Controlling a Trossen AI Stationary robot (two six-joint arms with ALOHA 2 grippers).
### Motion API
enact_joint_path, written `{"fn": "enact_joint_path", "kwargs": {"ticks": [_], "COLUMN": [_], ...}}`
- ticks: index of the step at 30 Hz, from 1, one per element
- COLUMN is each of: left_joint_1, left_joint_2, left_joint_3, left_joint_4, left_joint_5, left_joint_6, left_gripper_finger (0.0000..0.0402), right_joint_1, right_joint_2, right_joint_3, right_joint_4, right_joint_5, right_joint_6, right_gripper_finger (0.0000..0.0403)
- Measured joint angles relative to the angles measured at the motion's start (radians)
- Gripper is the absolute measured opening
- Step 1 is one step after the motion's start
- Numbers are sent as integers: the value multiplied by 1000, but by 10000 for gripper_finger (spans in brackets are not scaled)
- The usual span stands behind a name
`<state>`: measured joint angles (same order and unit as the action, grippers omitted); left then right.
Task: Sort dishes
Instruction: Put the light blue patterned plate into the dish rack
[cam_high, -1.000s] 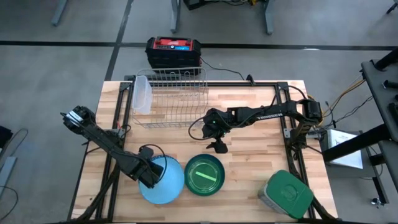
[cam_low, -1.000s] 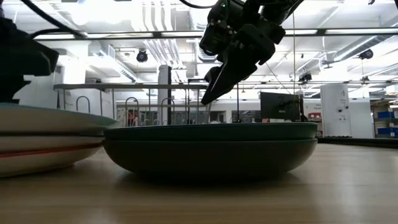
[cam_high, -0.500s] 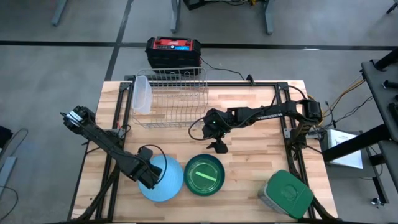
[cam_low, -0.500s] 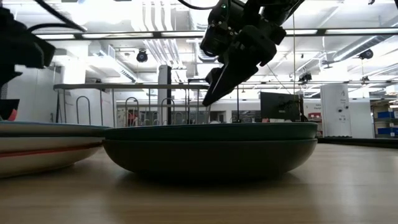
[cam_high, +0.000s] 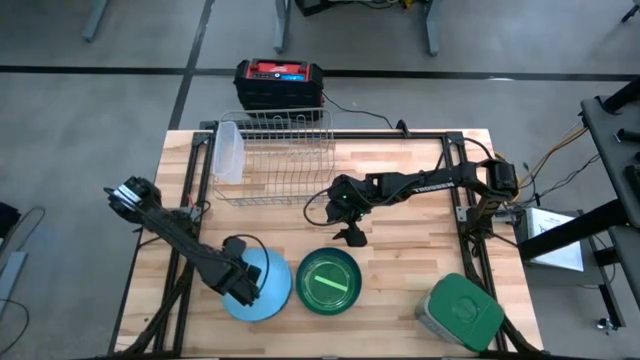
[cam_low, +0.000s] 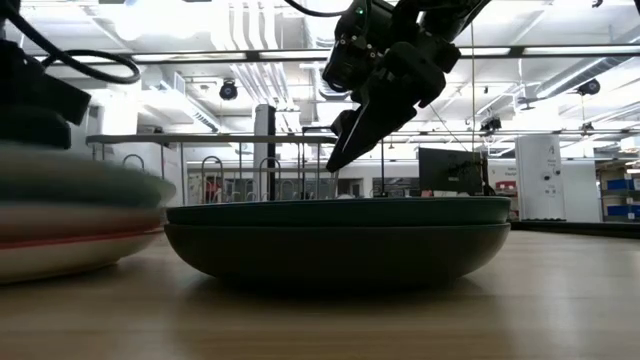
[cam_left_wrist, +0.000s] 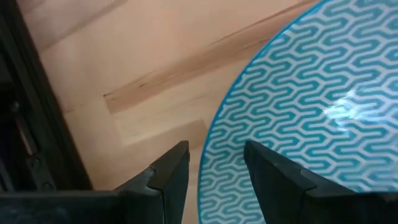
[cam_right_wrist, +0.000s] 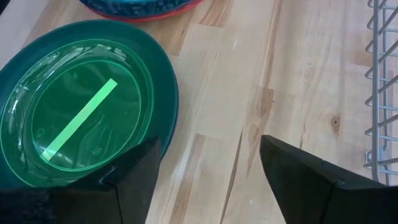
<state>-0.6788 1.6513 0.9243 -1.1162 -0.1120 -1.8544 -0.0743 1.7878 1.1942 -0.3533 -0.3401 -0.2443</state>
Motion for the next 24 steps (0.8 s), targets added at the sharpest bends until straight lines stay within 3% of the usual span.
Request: {"fn": "enact_joint_path", "kwargs": {"ticks": [15,24], "left_joint_1": [0,0], "left_joint_2": [2,3], "left_joint_3": [-2,-7], "left_joint_4": [-47,-139], "left_joint_5": [61,197], "left_joint_6": [17,9], "left_gripper_finger": [153,152], "right_joint_1": [0,0], "right_joint_2": [0,0], "right_joint_3": [0,-2], "right_joint_4": [1,1], "right_joint_5": [0,0], "right_joint_6": [1,2], "right_gripper_finger": [269,265]}}
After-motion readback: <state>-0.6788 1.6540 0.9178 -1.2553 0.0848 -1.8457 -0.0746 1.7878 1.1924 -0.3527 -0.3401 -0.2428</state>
